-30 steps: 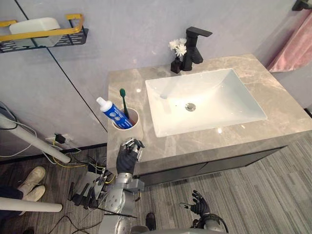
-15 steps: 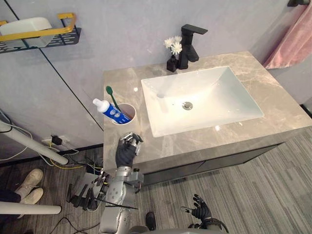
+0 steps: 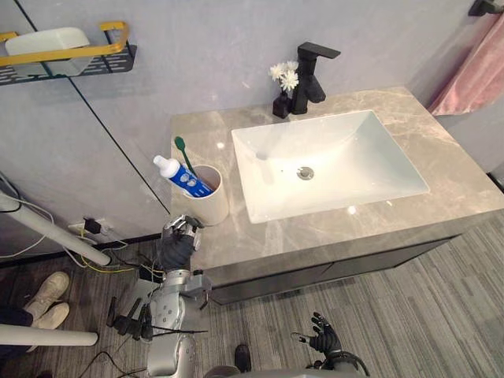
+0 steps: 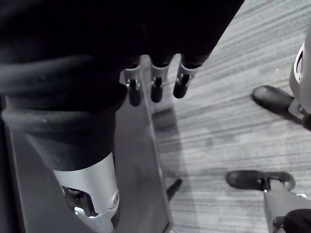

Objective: Organize washtable

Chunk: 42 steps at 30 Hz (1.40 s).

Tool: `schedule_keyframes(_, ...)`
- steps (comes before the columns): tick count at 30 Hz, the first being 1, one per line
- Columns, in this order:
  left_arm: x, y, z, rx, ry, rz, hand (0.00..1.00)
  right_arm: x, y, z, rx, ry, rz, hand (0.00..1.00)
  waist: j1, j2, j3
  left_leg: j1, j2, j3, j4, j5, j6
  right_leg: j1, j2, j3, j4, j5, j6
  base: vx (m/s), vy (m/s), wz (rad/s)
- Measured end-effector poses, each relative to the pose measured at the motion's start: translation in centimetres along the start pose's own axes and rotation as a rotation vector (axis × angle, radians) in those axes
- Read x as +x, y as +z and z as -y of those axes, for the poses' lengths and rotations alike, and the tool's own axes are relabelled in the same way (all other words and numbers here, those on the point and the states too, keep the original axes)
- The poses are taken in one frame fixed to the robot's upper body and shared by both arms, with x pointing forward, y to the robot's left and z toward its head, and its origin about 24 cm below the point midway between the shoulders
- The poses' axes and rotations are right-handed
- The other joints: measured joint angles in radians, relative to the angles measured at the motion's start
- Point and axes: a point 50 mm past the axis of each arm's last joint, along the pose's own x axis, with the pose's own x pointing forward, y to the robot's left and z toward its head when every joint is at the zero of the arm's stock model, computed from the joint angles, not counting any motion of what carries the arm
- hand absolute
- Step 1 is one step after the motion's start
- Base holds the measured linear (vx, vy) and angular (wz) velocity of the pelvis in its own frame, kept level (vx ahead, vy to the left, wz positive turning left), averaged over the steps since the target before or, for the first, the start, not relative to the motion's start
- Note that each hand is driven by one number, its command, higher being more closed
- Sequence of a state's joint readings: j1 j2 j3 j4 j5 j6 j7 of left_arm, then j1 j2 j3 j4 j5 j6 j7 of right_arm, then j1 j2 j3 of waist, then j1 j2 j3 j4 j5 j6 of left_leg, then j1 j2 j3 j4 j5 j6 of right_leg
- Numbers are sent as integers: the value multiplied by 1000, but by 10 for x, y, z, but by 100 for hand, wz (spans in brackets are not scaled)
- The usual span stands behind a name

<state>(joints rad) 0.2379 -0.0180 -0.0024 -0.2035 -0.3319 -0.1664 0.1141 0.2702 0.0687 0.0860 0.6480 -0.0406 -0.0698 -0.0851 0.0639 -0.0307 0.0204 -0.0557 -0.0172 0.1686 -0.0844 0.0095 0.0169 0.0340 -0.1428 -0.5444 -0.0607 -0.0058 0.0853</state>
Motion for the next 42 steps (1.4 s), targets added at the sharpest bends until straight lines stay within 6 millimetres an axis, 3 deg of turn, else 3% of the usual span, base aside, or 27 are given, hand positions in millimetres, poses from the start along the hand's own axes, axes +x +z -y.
schedule_keyframes(21,1,0,-1,14,0,5,100,1,2,7,35,-40,5,0,1,-7,4,1,4,28,7,-3,0,-5,0,20,0,0,0,-1,3,-2)
schedule_keyframes(30,1,-6,21,-15,-89,-19,100,0,0,8,38,-42,1,0,1,-3,6,-1,7,32,12,-6,-5,-7,2,27,-1,0,0,0,1,0)
schedule_keyframes(42,4,-9,28,-22,-111,-22,100,-2,-4,10,49,-63,-13,0,0,-1,7,-4,13,53,14,-7,-6,-22,5,51,3,0,0,-6,5,-5)
